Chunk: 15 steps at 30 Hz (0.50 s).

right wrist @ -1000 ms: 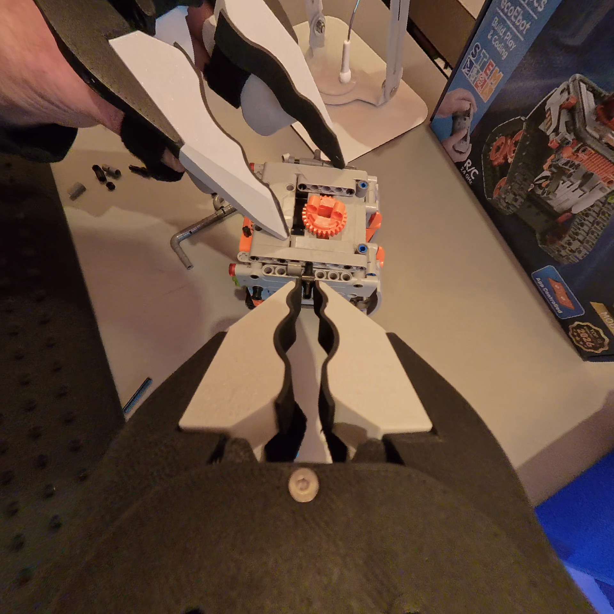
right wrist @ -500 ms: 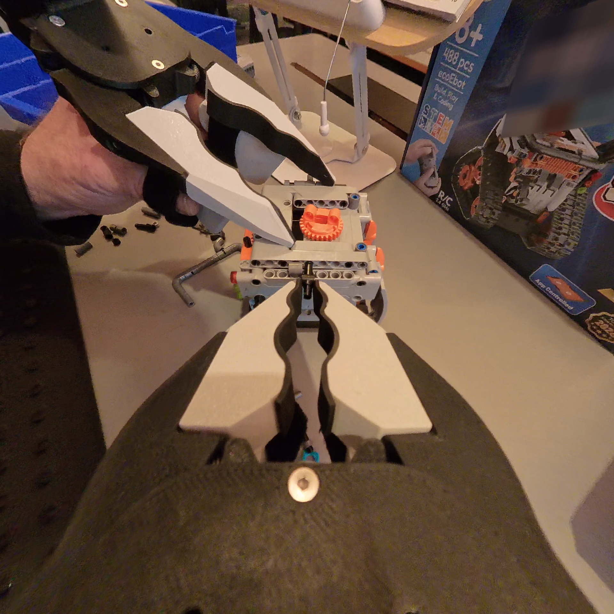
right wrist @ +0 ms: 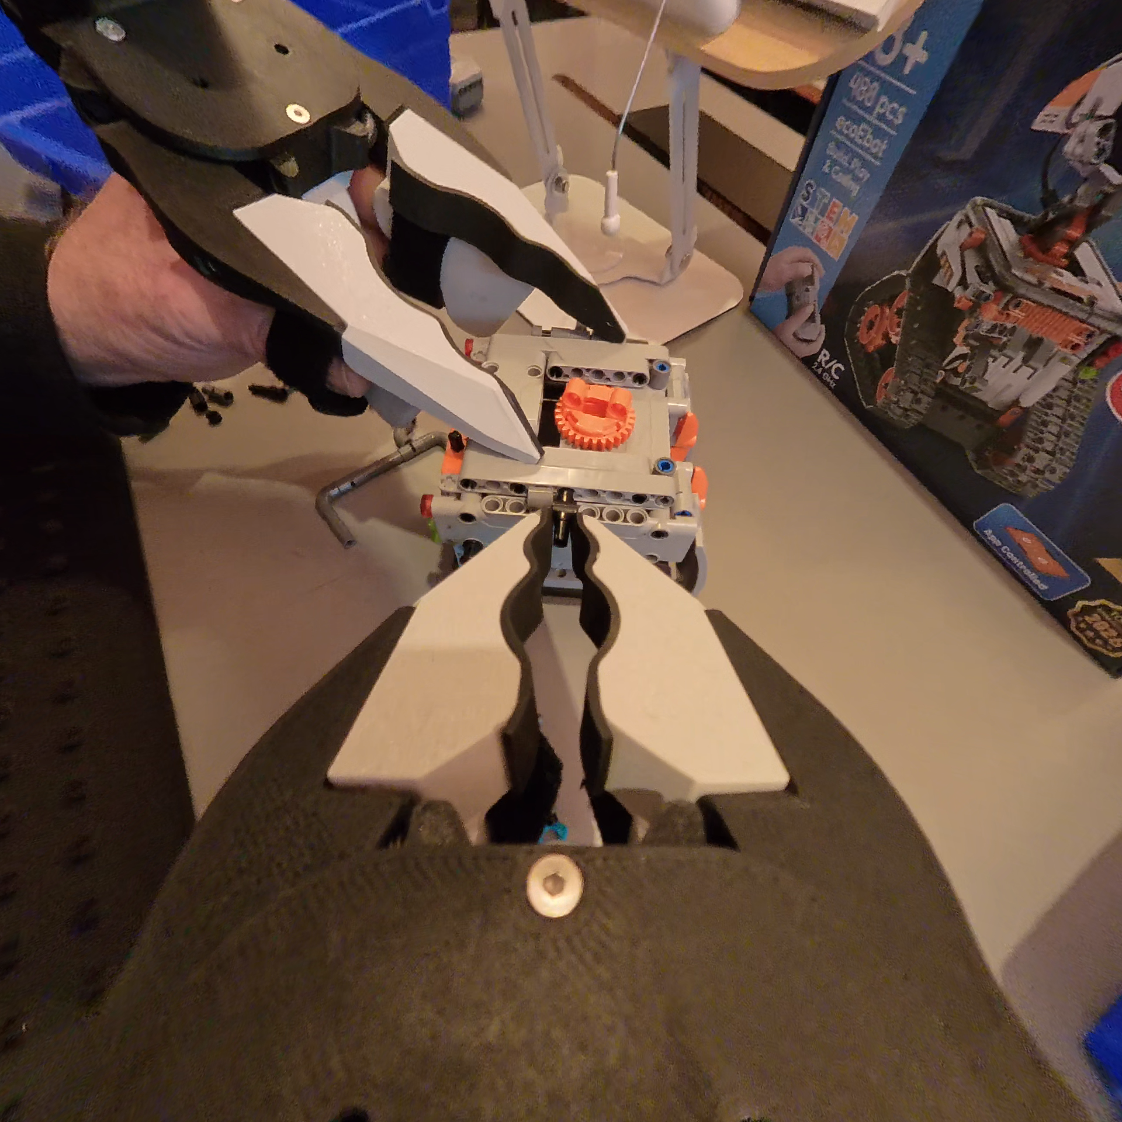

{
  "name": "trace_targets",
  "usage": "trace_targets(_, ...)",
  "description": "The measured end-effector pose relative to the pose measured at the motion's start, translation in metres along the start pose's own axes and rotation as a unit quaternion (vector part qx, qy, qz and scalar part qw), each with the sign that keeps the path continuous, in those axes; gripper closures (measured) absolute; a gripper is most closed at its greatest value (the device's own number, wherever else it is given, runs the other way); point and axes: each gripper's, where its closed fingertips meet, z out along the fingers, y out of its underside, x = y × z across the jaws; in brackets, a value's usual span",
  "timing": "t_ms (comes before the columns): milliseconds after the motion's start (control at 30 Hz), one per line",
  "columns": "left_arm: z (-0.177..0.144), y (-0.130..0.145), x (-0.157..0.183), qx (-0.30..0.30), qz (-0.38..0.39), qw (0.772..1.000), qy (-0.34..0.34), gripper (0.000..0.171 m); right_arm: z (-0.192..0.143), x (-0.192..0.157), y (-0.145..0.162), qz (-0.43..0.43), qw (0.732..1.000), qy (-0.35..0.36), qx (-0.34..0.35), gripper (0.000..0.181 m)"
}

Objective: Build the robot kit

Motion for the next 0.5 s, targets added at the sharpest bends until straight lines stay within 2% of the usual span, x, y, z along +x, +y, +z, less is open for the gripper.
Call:
trace_targets(167, 0.000, 0.000, -0.001, 0.002, -0.001, 1.000, 0.003, 0.108, 0.001, 0.000, 0.000, -0.031, 0.998, -0.041, -0.035, 0.179)
trace_targets(300, -0.002, 0.001, -0.007, -0.001, -0.001, 1.000, -0.003, 0.108, 0.005, 0.002, -0.003, -0.008, 0.998, -0.055, -0.041, 0.178)
trace_targets(333, -0.003, 0.001, -0.008, -0.004, 0.002, 1.000, -0.005, 0.111, 0.004, 0.003, -0.003, -0.005, 0.998, -0.053, -0.035, 0.174)
trace_targets(367, -0.004, 0.001, -0.013, -0.005, 0.001, 1.000, -0.014, 0.126, 0.001, 0.003, -0.002, 0.001, 0.998, -0.054, -0.029, 0.170)
trace_targets(500, -0.004, 0.001, -0.009, -0.007, 0.009, 1.000, -0.010, 0.129, -0.002, 0.000, 0.005, 0.010, 0.998, -0.049, -0.028, 0.177)
